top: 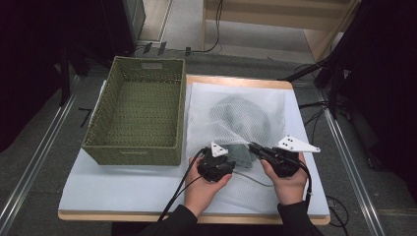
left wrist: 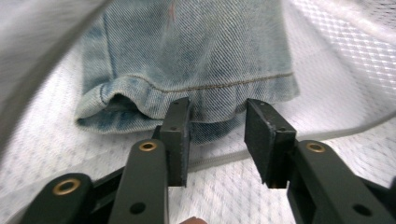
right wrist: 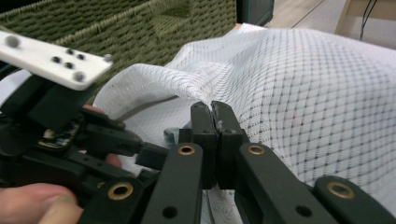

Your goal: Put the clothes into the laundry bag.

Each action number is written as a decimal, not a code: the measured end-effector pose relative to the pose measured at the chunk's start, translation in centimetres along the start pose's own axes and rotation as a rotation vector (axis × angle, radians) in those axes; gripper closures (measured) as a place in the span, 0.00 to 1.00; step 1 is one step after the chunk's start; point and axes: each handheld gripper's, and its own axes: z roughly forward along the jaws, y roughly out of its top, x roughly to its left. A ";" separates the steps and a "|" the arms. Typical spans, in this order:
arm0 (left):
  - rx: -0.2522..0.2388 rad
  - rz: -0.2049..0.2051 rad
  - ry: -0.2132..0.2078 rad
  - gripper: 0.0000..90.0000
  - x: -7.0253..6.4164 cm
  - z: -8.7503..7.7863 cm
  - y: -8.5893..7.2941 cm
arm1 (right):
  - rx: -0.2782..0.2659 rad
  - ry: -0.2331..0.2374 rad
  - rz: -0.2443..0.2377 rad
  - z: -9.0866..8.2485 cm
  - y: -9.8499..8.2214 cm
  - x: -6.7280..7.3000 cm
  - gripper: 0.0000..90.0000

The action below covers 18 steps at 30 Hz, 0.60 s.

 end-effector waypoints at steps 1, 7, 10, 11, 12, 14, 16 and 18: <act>0.017 0.015 0.005 0.73 -0.1 0.5 0.1 | 0.005 0.001 -0.002 0.1 -0.1 0.0 1.00; 0.061 0.138 0.047 0.91 -0.6 2.1 1.2 | 0.040 -0.005 0.014 0.9 -0.9 -0.5 1.00; 0.057 0.121 0.053 0.94 -0.2 2.7 1.8 | 0.062 -0.006 0.025 1.4 -1.5 -0.8 1.00; 0.040 0.103 0.062 0.95 0.0 3.0 2.1 | 0.071 -0.008 0.029 1.7 -1.7 -0.8 1.00; 0.025 0.086 0.064 0.95 0.3 3.3 2.2 | 0.081 -0.008 0.033 2.0 -2.0 -0.9 1.00; -0.008 0.020 0.069 0.95 0.8 3.7 2.3 | 0.093 -0.010 0.039 2.3 -2.3 -1.0 1.00; -0.045 -0.053 0.092 0.95 1.2 4.1 2.5 | 0.105 -0.015 0.043 2.6 -2.6 -1.2 1.00; -0.070 -0.117 0.160 0.96 1.5 4.3 2.7 | 0.115 -0.015 0.055 2.9 -2.9 -1.3 1.00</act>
